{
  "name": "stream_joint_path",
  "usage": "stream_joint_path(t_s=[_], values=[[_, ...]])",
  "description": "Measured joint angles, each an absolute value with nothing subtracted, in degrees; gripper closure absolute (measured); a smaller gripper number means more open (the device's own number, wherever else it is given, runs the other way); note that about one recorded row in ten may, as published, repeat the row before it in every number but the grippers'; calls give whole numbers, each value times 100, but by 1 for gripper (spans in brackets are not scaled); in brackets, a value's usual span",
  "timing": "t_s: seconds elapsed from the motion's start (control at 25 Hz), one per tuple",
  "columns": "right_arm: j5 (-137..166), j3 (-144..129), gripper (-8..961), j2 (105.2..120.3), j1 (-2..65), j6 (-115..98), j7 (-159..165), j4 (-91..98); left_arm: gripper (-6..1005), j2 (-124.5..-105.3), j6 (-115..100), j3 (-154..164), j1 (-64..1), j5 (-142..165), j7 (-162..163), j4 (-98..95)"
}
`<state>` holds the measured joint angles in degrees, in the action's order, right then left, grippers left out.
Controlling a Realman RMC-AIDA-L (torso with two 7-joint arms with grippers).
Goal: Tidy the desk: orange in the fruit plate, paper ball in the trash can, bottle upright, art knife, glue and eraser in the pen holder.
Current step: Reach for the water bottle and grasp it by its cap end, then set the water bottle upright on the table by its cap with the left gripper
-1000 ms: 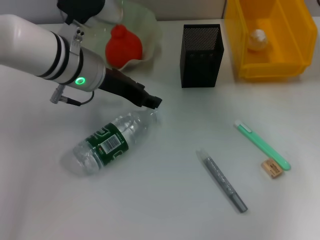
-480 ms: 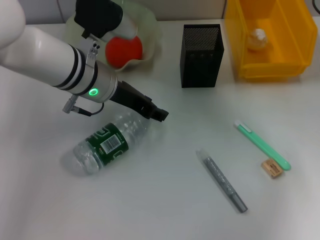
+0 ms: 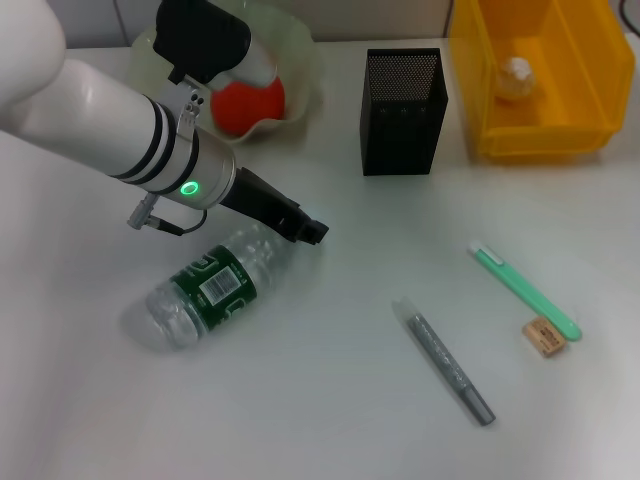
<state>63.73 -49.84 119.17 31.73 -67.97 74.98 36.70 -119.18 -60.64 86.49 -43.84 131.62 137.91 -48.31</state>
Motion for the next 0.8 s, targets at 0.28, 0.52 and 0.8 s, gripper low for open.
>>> stream_joint_path(t_s=[0.28, 0.52, 0.8], values=[[6390, -5010, 222, 11914, 3181, -6895, 7497, 3562, 542, -11918, -6015, 8659, -4396, 13220, 13747, -4705], [6373, -5010, 222, 11910, 3162, -6979, 7497, 3559, 549, -11908, -6099, 8635, -4336, 13178, 13750, -4795], [6370, -5010, 223, 11909, 3171, -7000, 7498, 3559, 532, -11856, -6574, 7953, -3688, 12674, 13353, -5812]])
